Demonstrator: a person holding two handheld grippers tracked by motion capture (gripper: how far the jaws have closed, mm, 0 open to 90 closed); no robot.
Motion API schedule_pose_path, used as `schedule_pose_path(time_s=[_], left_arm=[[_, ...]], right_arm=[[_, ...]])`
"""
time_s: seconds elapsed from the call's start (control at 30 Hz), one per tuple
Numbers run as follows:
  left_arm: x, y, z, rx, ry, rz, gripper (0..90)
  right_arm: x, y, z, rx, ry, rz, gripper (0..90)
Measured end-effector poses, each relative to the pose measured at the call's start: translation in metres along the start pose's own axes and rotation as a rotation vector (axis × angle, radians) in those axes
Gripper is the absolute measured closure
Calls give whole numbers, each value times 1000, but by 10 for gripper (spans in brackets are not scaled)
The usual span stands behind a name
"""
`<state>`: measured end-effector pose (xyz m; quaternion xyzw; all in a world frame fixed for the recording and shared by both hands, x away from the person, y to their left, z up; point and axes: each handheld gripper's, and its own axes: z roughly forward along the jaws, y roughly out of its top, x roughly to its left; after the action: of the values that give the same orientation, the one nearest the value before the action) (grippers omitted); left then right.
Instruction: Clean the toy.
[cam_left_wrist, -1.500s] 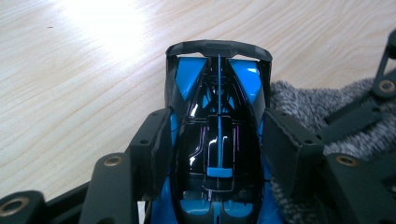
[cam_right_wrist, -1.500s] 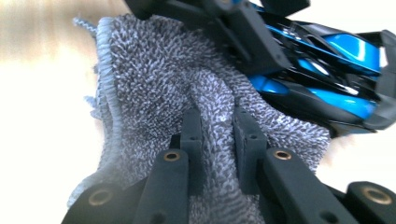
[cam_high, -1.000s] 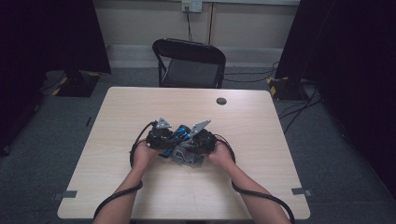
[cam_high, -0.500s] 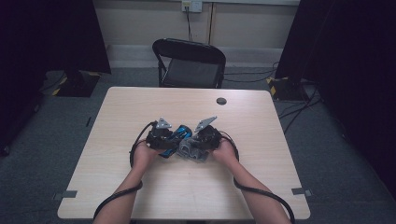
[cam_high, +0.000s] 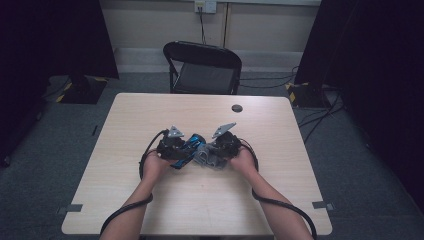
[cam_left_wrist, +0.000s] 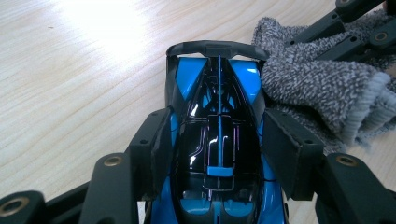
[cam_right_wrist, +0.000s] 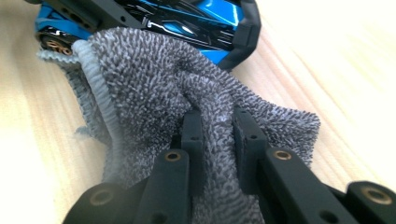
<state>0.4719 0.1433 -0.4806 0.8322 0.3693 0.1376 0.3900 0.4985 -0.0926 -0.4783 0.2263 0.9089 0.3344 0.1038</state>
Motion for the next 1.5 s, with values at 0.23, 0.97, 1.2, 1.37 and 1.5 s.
schedule_pose_path(time_s=[0.23, 0.97, 1.2, 1.37, 1.5], left_arm=[[0, 0, 0, -1, 6, 7, 435], [-1, 3, 0, 23, 5, 3, 434], [-2, 4, 1, 24, 6, -11, 433], [-1, 2, 0, 16, 8, -7, 434], [-1, 3, 0, 20, 9, -2, 434]], right_arm=[[-4, -2, -7, 0, -30, 13, 778], [37, -3, -40, -93, 123, -93, 777], [62, 8, -28, -81, 188, -156, 777], [78, 20, -22, -72, 216, -207, 776], [88, 27, -15, -59, 230, -242, 775]])
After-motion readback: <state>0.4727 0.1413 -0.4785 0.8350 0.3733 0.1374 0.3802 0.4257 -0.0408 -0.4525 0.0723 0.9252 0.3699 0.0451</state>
